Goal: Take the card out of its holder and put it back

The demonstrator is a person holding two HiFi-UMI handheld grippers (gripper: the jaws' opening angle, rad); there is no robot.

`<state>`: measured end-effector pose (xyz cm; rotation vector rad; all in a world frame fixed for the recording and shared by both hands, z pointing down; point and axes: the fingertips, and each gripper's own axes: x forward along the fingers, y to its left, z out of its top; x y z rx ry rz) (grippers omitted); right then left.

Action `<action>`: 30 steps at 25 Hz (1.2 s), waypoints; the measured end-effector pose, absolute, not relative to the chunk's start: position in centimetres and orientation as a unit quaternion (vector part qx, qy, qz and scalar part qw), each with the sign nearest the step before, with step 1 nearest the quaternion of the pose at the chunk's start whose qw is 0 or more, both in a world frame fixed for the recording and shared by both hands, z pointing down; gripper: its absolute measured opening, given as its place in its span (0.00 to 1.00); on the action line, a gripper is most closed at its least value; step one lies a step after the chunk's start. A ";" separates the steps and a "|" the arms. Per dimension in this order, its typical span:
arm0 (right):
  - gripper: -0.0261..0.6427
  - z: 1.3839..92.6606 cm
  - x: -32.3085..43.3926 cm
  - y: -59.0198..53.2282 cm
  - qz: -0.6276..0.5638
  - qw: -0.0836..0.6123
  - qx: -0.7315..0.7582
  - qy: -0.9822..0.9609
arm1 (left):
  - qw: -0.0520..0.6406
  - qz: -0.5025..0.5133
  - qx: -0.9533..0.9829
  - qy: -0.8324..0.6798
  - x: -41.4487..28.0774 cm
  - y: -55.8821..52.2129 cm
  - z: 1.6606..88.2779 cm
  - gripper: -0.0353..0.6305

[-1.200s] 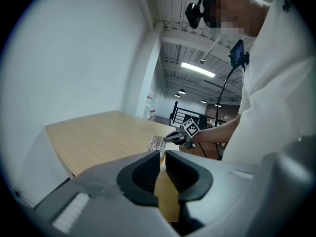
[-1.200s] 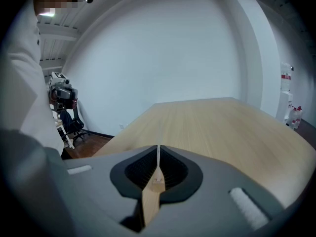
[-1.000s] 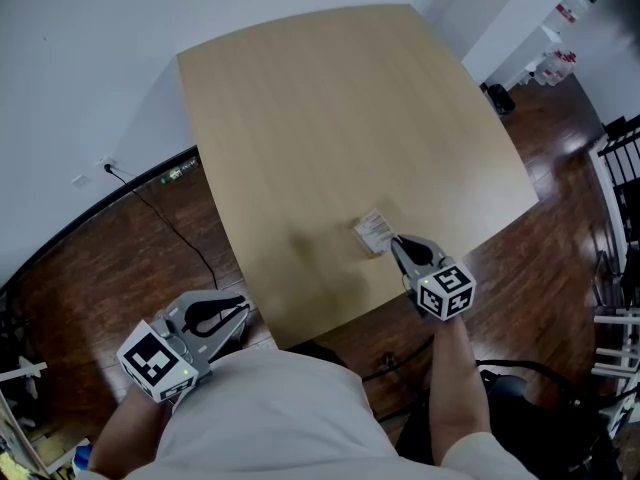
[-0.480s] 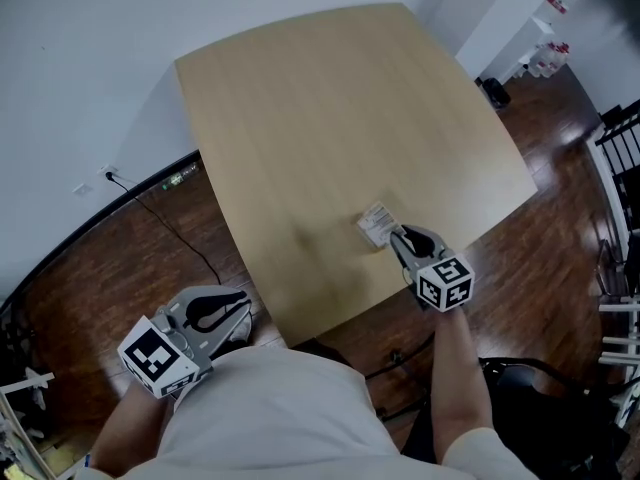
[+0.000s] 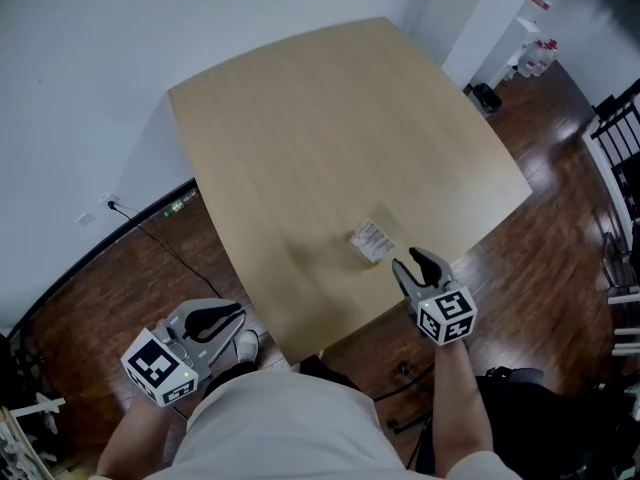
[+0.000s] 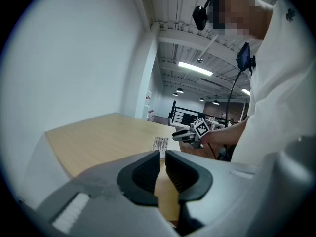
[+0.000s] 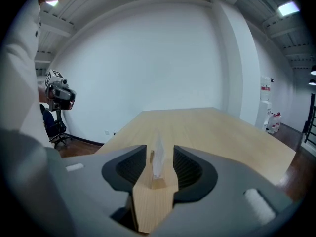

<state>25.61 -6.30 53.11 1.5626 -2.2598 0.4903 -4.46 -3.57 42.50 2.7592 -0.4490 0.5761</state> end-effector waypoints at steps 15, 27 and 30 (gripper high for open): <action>0.29 52.2 26.7 2.8 0.202 0.106 0.642 -0.732 | 0.082 0.252 0.964 0.032 5.0 -2.4 41.9 0.12; 0.29 45.4 10.9 12.0 0.191 0.082 0.777 -0.594 | 0.062 0.201 0.962 0.176 -7.6 -3.9 40.7 0.12; 0.29 43.8 5.4 13.4 0.182 0.078 0.798 -0.570 | 0.077 0.195 0.959 0.191 -11.6 -4.9 41.7 0.12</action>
